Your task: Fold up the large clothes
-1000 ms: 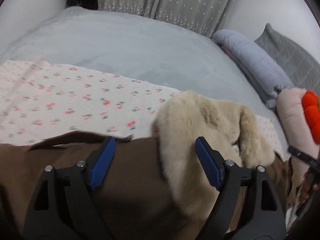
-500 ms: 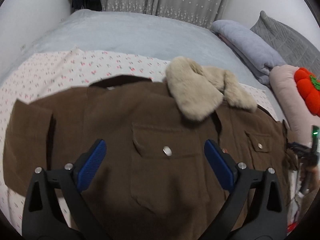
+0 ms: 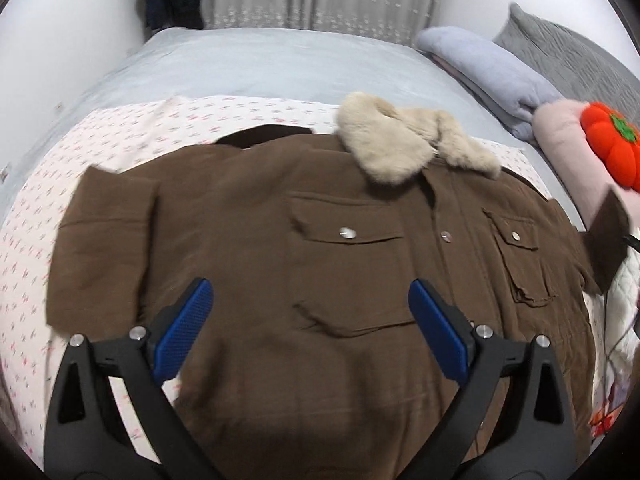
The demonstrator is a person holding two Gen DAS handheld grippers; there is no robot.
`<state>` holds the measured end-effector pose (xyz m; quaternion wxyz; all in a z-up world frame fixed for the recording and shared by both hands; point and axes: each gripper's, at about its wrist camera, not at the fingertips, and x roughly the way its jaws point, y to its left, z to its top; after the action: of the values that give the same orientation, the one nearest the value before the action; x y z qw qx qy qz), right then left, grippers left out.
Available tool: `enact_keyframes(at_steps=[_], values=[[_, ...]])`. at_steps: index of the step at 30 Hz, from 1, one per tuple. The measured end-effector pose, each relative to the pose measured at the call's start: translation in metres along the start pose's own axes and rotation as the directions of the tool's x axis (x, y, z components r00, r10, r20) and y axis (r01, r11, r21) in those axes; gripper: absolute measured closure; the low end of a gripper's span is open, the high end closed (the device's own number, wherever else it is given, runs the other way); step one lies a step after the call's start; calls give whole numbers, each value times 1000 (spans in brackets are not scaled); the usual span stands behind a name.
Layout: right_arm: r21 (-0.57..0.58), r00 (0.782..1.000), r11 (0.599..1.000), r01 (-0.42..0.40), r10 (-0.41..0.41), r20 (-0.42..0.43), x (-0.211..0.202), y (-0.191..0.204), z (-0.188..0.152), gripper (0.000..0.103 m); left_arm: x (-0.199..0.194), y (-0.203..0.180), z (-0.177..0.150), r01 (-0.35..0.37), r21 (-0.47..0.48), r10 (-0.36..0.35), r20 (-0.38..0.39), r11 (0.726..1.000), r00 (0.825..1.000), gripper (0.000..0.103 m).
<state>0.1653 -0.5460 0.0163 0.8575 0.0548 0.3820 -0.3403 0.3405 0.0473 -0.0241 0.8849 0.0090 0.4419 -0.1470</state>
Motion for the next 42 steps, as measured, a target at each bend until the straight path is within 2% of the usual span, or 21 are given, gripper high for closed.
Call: enact_keyframes(at_steps=[2,4,7,9,11,12,14,17,20,25,29,30,31,32,33,34,35,37,39,41,42], values=[[40,997,997,65,-66,36,-18,-32,1,88,-6,16,-2,-11,-35,11,-2,999,1000,5],[70,992,991,116,-119,34,-23,-55,-1,88,-12,30,-4,-24,-62,24,5,998,1000,5],[102,972,966,236,-233,-37,-10,-92,-17,88,-19,53,-10,-63,-95,64,15,994,998,5],[105,958,953,283,-276,-84,0,-105,-27,86,-23,70,-13,-94,-119,96,14,988,995,5],[147,948,938,313,-299,-112,1,-115,-32,71,-25,86,-16,-116,-141,119,9,983,993,5],[173,944,929,327,-312,-109,-5,-118,-33,66,-26,97,-18,-133,-157,136,4,979,991,5],[202,942,920,335,-326,-77,-22,-120,-30,48,-27,113,-20,-163,-174,164,-7,971,986,5],[168,960,945,281,-279,-32,-40,-105,-20,42,-22,136,-26,-211,-172,208,-37,962,977,5],[115,982,975,189,-190,-2,-52,-77,-14,35,-15,149,-29,-288,-166,282,-60,943,957,5],[48,999,998,42,-44,32,-64,-18,-9,31,9,141,-21,-217,-119,211,-61,969,976,5],[30,996,996,-88,88,12,-67,26,-10,31,47,134,-9,-252,-64,245,-104,966,964,5],[27,994,994,-107,106,8,-67,32,-11,31,57,136,-8,-270,-66,261,-121,961,958,7],[19,992,992,-128,128,2,-68,42,-12,31,69,142,-8,-301,-79,287,-148,950,946,19],[5,988,988,-157,157,-5,-70,55,-14,31,74,149,-7,-338,-82,321,-167,938,932,41],[-7,984,984,-177,177,-9,-71,62,-15,31,77,158,-7,-386,-84,366,-188,919,912,48],[-23,981,980,-196,196,-13,-73,71,-17,31,73,165,-5,-391,-106,368,-183,914,912,70],[-37,978,977,-209,209,-17,-75,79,-19,31,64,174,-2,-397,-142,372,-174,907,912,87],[-80,972,968,-236,235,-25,-78,95,-22,31,37,194,6,-422,-205,401,-139,883,906,90],[-115,969,962,-246,245,-24,-80,108,-24,31,6,214,14,-493,-230,489,-81,839,869,92],[-136,967,957,-256,255,-25,-81,119,-26,31,-31,240,21,-578,-259,594,-22,774,804,94],[-141,965,954,-264,263,-27,-81,125,-27,31,-46,255,24,-622,-277,645,-11,732,764,95]])
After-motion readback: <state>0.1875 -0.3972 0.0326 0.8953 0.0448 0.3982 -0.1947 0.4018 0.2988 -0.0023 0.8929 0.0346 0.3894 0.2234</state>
